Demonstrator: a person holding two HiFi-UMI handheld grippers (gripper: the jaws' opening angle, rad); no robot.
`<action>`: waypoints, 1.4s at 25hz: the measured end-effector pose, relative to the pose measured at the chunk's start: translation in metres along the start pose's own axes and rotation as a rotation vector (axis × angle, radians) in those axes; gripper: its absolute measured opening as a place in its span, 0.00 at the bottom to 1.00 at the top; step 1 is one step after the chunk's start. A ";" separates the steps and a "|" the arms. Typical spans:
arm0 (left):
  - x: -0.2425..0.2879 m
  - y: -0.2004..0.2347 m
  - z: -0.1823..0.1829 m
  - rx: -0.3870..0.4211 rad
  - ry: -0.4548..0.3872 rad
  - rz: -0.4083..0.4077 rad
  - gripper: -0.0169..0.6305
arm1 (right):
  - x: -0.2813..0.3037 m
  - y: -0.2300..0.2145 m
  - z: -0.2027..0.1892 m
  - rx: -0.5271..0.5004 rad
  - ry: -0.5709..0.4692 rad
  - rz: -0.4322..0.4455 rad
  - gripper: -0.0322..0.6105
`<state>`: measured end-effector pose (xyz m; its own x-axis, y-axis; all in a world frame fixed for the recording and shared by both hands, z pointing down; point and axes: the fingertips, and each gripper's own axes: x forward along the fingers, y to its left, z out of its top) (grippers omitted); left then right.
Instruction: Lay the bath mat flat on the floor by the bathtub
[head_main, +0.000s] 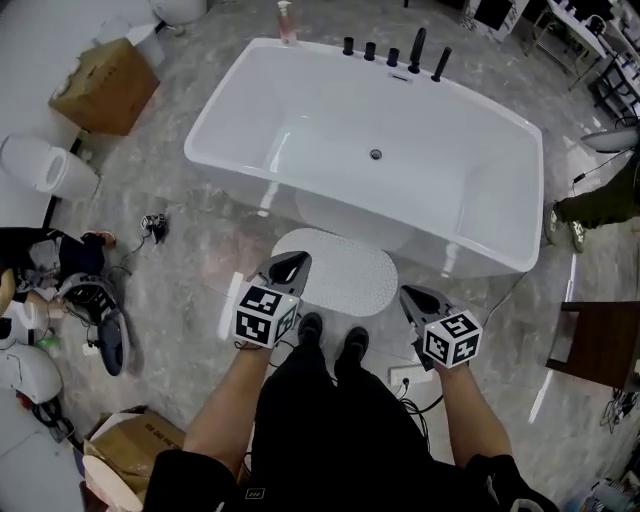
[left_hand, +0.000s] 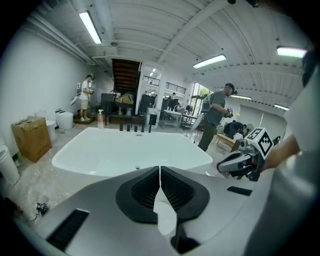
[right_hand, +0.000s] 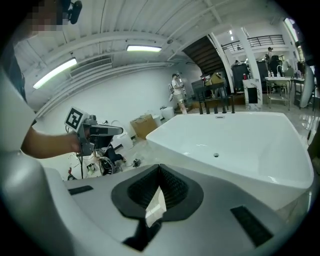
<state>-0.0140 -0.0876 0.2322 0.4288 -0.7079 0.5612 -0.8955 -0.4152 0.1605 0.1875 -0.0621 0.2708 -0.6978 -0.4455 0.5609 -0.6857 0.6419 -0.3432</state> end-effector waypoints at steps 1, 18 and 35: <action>-0.006 0.000 0.006 -0.003 -0.010 0.016 0.06 | -0.005 0.001 0.003 -0.004 -0.008 0.007 0.08; -0.074 -0.004 0.082 0.014 -0.157 0.059 0.06 | -0.068 0.032 0.112 -0.052 -0.305 -0.069 0.07; -0.139 0.063 0.099 0.109 -0.266 0.022 0.05 | -0.072 0.142 0.188 -0.094 -0.536 -0.085 0.07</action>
<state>-0.1178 -0.0723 0.0841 0.4389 -0.8363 0.3285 -0.8928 -0.4470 0.0548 0.1012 -0.0560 0.0401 -0.6653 -0.7380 0.1131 -0.7400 0.6317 -0.2311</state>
